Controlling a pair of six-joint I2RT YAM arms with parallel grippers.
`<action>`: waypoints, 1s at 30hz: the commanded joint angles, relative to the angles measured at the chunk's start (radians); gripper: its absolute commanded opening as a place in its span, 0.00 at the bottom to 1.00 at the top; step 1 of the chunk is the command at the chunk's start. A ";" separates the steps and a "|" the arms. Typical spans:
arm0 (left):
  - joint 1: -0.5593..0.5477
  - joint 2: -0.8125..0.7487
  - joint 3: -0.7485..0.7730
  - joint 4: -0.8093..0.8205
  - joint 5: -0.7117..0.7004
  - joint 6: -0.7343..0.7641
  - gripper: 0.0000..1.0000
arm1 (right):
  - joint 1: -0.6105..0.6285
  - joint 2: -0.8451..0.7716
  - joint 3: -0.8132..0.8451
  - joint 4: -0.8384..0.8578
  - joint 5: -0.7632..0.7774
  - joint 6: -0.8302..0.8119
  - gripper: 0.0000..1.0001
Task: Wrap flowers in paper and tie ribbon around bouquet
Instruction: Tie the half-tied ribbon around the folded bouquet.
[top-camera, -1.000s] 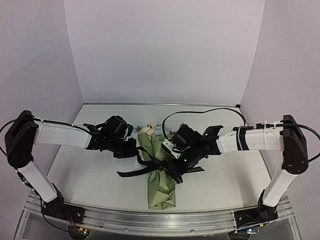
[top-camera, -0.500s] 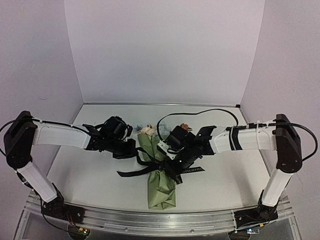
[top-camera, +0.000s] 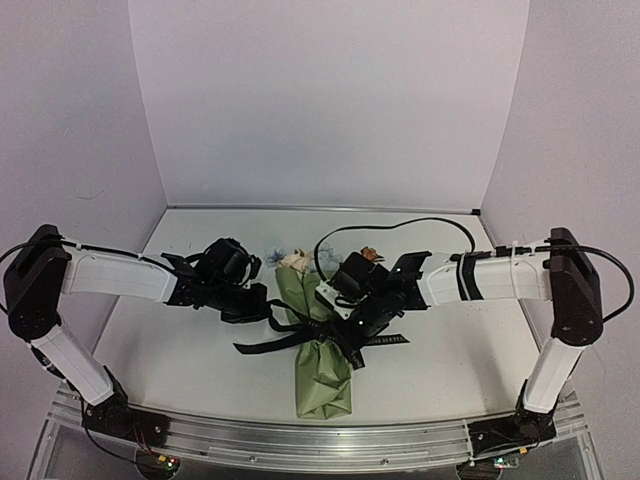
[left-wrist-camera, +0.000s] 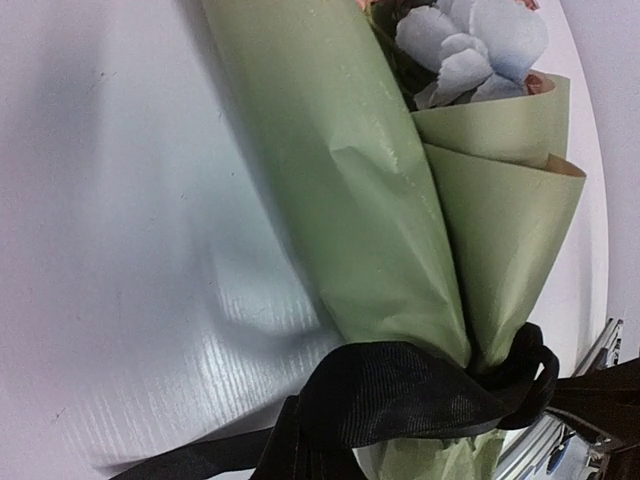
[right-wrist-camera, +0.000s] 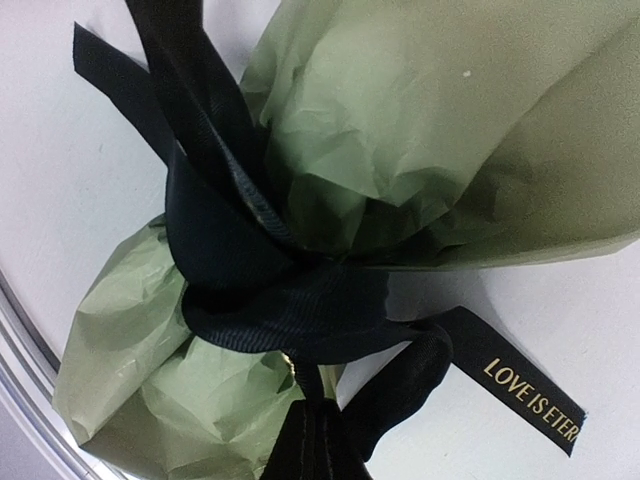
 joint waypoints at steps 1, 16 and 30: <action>0.014 -0.066 -0.046 0.035 0.013 -0.001 0.00 | 0.001 -0.070 -0.024 -0.033 0.084 0.029 0.00; 0.050 -0.063 -0.058 0.039 0.054 0.023 0.00 | -0.038 -0.104 -0.094 -0.094 0.086 0.069 0.00; 0.058 0.008 0.070 0.023 0.112 0.124 0.00 | 0.019 -0.033 -0.091 0.122 -0.045 0.264 0.00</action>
